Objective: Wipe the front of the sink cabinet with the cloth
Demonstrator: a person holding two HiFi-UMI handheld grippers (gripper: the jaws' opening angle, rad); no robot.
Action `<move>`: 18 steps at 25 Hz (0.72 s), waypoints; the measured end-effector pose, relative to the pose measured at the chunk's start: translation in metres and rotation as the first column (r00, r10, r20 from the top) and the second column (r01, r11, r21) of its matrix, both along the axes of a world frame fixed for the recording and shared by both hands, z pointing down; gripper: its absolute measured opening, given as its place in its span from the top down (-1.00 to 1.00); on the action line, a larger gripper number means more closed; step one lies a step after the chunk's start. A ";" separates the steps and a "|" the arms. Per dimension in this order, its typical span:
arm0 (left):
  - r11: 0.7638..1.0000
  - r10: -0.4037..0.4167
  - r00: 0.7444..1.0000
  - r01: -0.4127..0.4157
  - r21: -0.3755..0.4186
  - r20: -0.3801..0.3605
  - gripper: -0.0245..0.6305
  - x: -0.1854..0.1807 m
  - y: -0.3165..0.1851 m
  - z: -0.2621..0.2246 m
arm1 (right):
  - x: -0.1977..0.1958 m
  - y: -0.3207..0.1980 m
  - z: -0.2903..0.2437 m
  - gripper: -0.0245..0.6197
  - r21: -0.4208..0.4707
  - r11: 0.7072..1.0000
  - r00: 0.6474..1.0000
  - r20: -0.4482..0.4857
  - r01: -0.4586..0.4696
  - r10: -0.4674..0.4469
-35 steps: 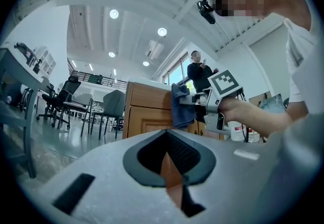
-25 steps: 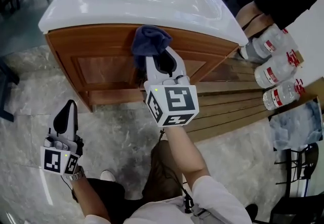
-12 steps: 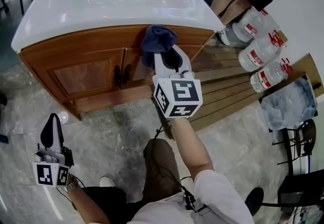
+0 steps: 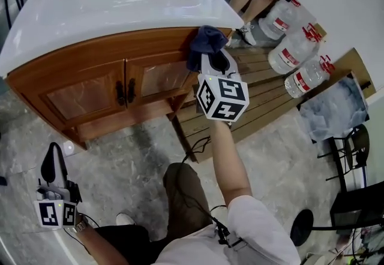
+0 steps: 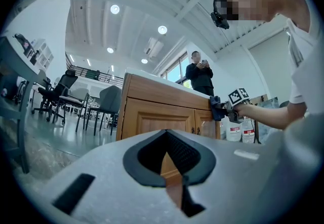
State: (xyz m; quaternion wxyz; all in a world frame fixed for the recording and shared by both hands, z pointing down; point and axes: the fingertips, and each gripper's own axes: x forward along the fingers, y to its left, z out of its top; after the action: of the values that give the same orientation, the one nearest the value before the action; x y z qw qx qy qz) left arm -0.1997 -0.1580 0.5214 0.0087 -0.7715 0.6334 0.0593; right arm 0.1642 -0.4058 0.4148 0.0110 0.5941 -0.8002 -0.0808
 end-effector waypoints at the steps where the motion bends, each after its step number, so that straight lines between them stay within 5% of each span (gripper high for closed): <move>1: 1.000 -0.002 1.000 0.002 0.000 0.001 0.93 -0.001 0.001 -0.001 | 0.005 -0.002 0.000 0.73 0.001 1.000 1.000 -0.005 -0.013 0.013; 18: 1.000 -0.003 1.000 0.003 0.009 0.002 0.93 0.005 -0.001 -0.003 | 0.072 -0.024 -0.001 0.74 -0.004 0.983 0.983 0.005 -0.186 0.186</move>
State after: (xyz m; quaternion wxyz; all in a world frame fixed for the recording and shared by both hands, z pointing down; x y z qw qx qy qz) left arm -0.1944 -0.1585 0.5188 0.0128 -0.7706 0.6343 0.0611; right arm 0.2364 -0.4297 0.4137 0.0173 0.6663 -0.7416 -0.0766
